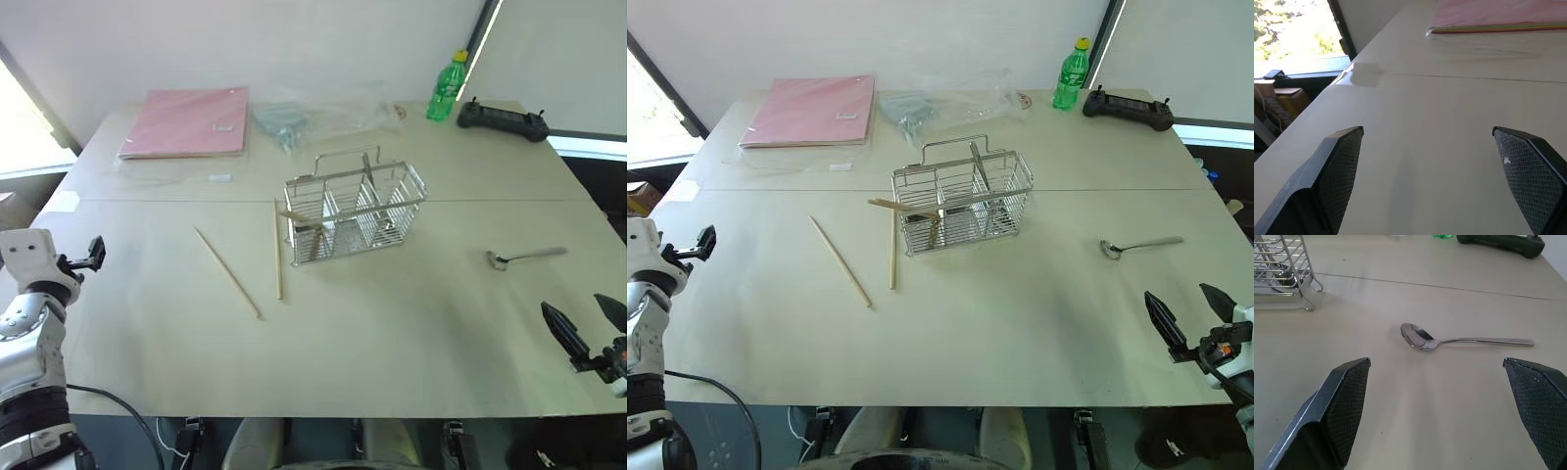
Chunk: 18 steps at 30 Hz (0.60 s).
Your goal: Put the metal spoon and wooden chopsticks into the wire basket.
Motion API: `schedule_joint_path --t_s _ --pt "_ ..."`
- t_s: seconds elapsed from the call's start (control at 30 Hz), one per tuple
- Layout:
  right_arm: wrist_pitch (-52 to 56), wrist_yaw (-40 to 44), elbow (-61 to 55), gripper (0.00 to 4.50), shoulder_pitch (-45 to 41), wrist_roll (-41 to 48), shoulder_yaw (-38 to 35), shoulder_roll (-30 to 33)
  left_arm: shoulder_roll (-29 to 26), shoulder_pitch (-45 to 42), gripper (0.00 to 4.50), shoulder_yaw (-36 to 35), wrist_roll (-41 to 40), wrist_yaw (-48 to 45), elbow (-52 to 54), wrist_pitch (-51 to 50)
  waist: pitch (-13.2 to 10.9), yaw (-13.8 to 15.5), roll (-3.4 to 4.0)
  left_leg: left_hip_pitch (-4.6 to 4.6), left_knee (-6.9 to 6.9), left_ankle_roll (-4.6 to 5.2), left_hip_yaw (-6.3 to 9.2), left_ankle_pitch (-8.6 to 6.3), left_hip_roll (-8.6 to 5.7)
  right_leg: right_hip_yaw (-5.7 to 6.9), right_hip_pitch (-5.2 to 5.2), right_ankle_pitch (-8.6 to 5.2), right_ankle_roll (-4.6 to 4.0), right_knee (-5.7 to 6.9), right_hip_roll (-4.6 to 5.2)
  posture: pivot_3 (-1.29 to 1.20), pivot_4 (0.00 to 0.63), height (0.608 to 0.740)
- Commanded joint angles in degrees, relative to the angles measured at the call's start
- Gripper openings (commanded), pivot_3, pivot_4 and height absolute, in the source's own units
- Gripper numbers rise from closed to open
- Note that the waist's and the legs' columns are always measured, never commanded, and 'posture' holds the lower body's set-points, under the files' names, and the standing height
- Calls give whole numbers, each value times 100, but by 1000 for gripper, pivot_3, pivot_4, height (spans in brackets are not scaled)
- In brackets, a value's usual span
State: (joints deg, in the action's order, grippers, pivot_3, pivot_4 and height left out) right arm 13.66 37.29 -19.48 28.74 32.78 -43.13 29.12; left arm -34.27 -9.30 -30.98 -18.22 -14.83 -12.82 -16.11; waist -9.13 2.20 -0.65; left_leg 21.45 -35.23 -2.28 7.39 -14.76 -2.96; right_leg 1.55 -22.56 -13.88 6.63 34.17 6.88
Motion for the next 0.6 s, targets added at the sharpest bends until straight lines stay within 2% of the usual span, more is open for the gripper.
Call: schedule_joint_path --t_s 0.03,0.43,0.6 --pt "-114 -29 -83 4500 -16 30 -88 5 -37 -77 4452 -61 -73 -19 156 -9 0 -1 0 0 0 0 0 0 0 0 0 0 0 0 0 0 150 709" --pt "-112 -18 -47 4500 -44 21 -115 51 -55 -91 4452 50 -182 -236 287 -127 0 1 0 -1 0 1 -2 1 -1 0 1 1 0 2 0 0 150 709" --pt "-101 14 94 4500 -209 -43 -161 263 -78 -151 4452 400 -732 -1022 938 -696 1 7 -2 -1 -3 1 -3 1 -1 0 3 1 -2 2 0 0 150 709"
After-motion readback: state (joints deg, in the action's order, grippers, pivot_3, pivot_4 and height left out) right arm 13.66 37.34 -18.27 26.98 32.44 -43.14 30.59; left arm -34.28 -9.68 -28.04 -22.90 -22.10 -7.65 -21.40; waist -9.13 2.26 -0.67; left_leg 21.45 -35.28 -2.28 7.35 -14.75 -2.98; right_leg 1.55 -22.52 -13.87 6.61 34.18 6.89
